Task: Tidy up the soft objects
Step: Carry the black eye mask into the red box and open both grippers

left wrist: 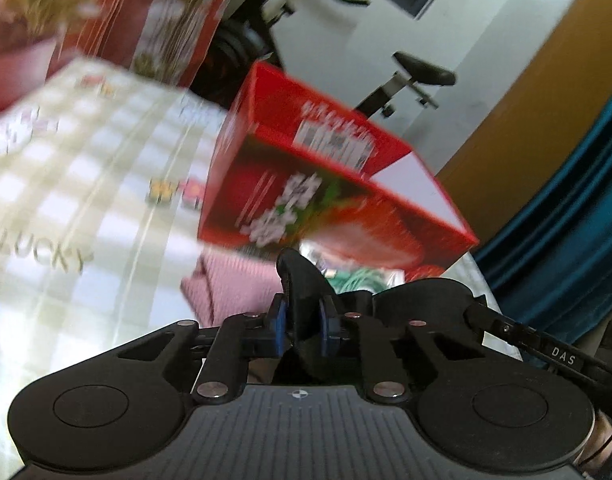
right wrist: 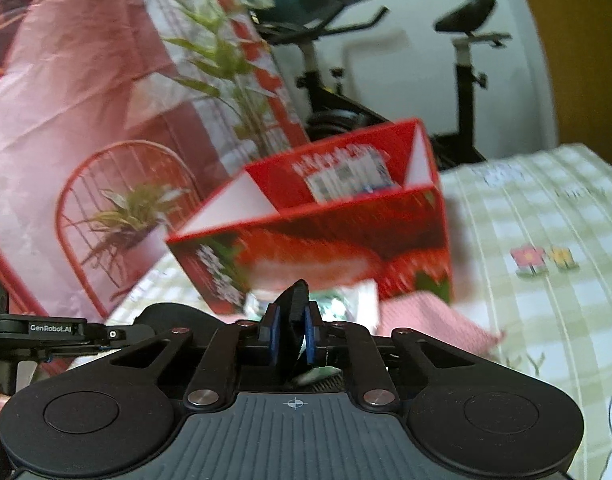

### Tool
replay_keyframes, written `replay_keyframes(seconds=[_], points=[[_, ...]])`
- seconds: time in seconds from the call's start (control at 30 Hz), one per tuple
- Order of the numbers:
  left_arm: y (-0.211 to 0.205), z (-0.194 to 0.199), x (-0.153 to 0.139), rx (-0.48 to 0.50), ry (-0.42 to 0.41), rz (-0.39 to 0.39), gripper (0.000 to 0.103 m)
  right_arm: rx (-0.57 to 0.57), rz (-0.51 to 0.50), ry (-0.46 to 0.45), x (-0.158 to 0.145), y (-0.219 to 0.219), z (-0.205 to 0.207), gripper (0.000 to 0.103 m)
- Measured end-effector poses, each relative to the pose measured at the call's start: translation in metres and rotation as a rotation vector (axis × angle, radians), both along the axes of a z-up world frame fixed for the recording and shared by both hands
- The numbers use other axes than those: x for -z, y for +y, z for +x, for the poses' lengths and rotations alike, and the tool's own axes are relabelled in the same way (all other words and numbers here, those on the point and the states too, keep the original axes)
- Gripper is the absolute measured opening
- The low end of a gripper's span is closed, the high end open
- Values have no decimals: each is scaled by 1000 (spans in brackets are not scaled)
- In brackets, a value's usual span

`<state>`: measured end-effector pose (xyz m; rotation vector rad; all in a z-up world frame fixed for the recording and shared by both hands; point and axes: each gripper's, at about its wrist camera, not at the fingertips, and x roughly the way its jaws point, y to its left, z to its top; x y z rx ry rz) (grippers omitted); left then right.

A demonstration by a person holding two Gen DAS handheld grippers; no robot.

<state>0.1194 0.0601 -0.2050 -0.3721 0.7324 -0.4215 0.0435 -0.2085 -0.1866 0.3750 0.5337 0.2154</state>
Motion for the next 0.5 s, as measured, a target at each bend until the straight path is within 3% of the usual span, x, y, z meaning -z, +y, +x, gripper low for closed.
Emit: replay_keyframes(seconds=[0.27,0.5], points=[[0,-3,-52,-13,-161,18,16,-34,-40,-123,-46,3,11,11],[-23,32,-95,28,-288,92,15,-36,-116,-210,-84,1,51,11]])
